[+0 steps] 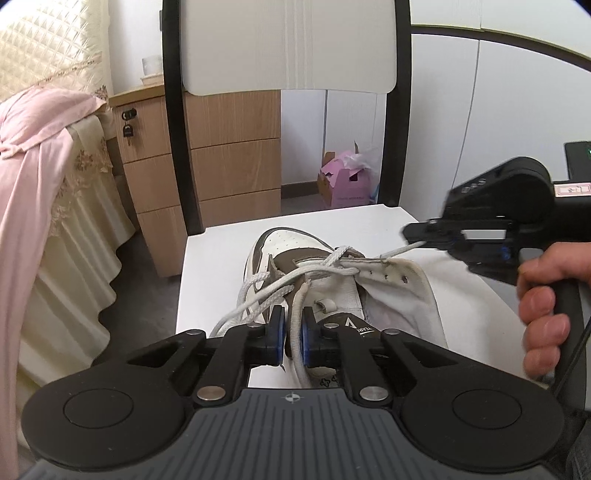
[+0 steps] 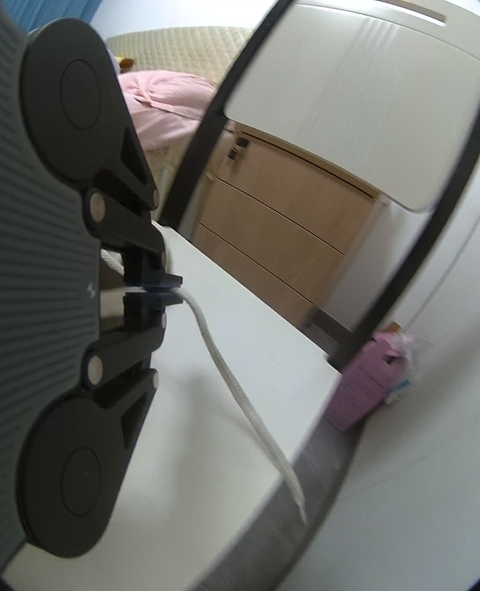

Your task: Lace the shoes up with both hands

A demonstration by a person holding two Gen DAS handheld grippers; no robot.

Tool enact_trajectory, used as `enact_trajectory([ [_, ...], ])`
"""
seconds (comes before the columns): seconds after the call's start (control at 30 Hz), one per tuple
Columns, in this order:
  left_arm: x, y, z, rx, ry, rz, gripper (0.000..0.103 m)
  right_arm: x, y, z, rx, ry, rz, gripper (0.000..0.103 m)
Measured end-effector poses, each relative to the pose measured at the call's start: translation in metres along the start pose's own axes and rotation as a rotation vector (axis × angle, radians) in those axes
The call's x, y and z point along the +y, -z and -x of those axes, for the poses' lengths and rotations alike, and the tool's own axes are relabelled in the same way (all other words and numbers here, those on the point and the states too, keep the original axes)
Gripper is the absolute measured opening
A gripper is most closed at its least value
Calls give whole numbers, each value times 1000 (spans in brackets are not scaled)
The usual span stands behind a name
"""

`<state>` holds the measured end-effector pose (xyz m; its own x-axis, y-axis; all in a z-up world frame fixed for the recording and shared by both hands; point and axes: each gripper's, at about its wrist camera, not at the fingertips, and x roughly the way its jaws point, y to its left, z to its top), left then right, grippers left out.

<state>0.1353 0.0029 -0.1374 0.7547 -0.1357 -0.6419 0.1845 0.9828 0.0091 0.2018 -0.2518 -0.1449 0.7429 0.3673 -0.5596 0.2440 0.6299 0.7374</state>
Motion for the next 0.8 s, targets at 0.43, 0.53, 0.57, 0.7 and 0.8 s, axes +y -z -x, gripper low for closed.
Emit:
enact_trajectory([
  [0.43,-7,0,-7,25,-2,-16,11,-28,-56,42,-165,156,73,3],
  [0.53,-8,1,-7,23,-5,-22,11,-30,-56,44,-148,166,90,11],
  [0.57,-8,2,-7,21,-5,-23,11,-31,-56,46,-144,166,90,13],
  [0.7,-9,3,-5,16,1,-23,13,-28,-55,56,-164,183,118,59],
  [0.8,-9,4,-4,14,10,-21,16,-28,-56,64,-189,190,117,88],
])
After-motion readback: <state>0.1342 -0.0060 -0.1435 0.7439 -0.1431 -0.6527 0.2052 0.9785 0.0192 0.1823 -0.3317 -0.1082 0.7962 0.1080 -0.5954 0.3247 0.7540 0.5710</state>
